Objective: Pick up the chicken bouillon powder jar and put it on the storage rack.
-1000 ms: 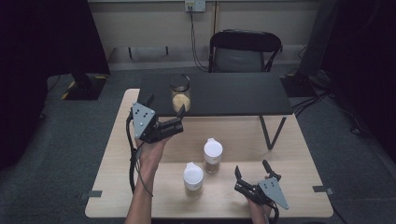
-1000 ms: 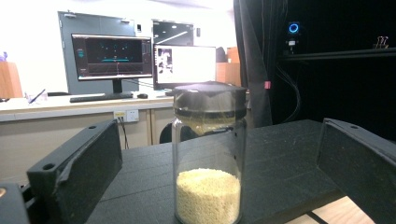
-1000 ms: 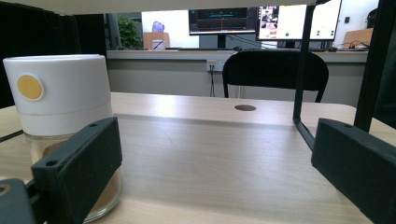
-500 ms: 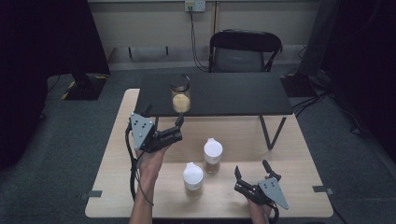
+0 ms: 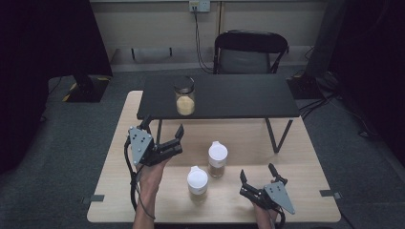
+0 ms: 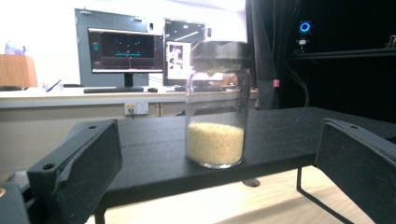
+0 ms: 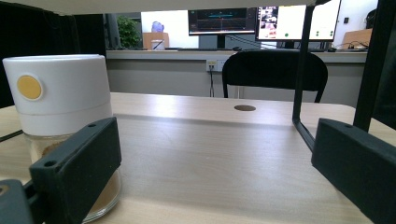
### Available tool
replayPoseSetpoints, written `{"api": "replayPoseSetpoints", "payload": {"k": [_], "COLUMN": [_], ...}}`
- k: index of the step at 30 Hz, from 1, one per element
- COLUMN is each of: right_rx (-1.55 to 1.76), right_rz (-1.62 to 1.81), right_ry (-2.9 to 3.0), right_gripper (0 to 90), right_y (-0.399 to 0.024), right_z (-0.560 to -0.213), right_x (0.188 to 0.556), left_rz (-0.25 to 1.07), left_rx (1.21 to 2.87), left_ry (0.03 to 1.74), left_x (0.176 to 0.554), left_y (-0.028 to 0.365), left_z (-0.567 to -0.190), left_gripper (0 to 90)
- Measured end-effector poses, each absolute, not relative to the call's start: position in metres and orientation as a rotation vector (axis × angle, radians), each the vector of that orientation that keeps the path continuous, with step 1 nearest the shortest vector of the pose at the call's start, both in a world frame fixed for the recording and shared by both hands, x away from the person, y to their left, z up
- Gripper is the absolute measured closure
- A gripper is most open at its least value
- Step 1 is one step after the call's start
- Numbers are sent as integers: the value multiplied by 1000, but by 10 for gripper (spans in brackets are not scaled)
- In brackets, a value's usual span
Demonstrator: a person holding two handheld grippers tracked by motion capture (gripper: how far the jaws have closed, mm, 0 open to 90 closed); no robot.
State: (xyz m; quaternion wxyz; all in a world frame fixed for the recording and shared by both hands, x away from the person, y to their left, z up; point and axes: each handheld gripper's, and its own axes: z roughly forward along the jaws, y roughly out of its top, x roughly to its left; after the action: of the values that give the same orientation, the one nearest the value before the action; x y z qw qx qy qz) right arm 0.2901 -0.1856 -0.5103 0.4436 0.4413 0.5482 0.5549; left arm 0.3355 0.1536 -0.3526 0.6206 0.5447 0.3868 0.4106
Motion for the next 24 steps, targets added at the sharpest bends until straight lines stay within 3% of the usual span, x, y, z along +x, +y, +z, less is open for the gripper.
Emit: {"api": "replayPoseSetpoints", "payload": {"k": [24], "right_rx": [1095], "right_rz": [1373], "right_ry": [1357], "right_gripper": [4], "right_y": [-186], "right_z": [-510], "right_x": [290], "left_rz": [947], "left_rx": [1213], "left_ry": [968], "left_x": [314], "left_y": [176], "left_z": [-408], "left_gripper": [0]}}
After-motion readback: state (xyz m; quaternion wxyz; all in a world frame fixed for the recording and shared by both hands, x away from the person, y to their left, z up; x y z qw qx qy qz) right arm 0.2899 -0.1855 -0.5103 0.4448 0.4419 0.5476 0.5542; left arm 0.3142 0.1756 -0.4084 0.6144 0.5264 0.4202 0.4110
